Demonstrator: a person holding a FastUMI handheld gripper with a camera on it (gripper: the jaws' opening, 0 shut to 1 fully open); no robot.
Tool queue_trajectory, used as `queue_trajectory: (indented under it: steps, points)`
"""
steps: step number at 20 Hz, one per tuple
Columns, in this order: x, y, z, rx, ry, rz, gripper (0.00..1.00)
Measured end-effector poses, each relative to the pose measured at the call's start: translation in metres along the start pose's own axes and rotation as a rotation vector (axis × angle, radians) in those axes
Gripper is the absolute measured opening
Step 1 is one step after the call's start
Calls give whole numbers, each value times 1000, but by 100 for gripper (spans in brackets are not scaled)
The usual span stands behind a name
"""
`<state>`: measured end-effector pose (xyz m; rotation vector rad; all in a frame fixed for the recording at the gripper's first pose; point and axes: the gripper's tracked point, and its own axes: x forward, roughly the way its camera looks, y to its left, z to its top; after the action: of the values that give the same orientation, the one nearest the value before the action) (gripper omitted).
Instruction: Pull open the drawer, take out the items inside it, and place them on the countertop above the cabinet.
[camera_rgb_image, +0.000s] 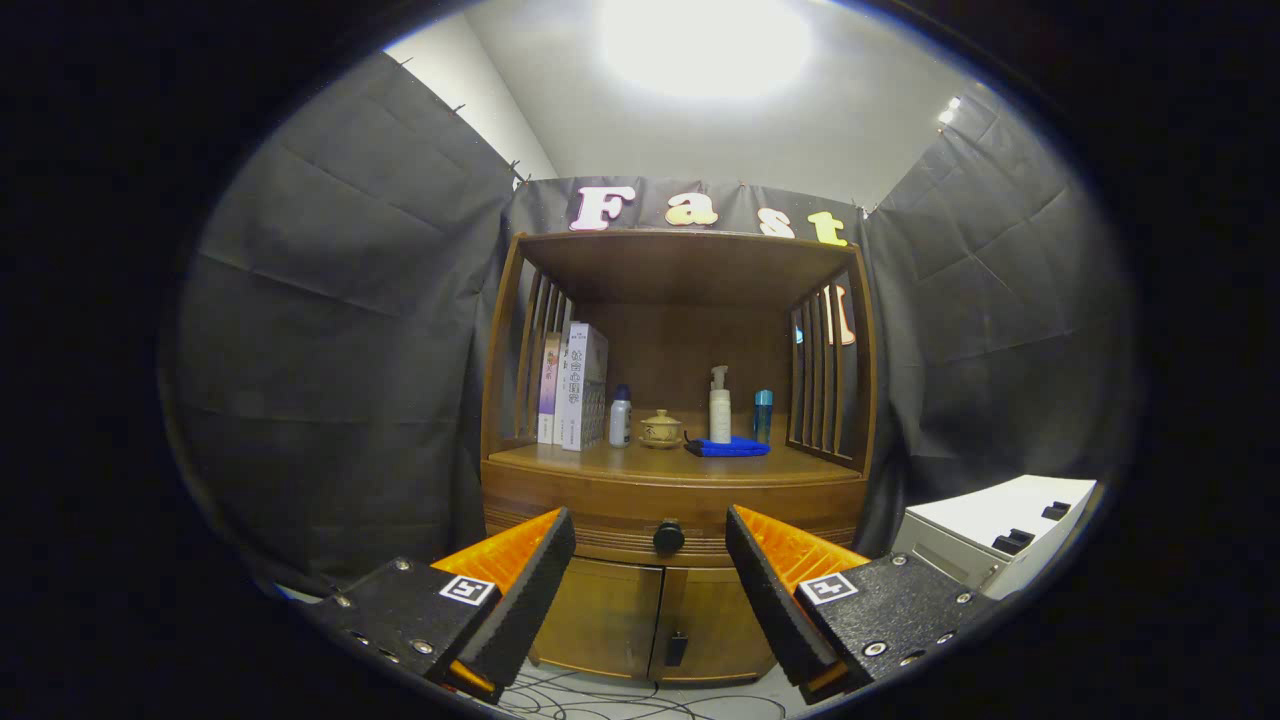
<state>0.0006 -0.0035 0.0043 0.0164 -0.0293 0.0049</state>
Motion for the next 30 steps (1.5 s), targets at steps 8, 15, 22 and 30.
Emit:
queue_trajectory:
  steps: [8, 15, 22, 30]
  points:
    - [45, -11, 24, 53, -46, -40, 95]
    - [99, -47, -10, 30, 24, -122, 95]
    - [152, -42, -46, 45, 113, -120, 95]
    - [185, -30, -114, -31, 276, -77, 90]
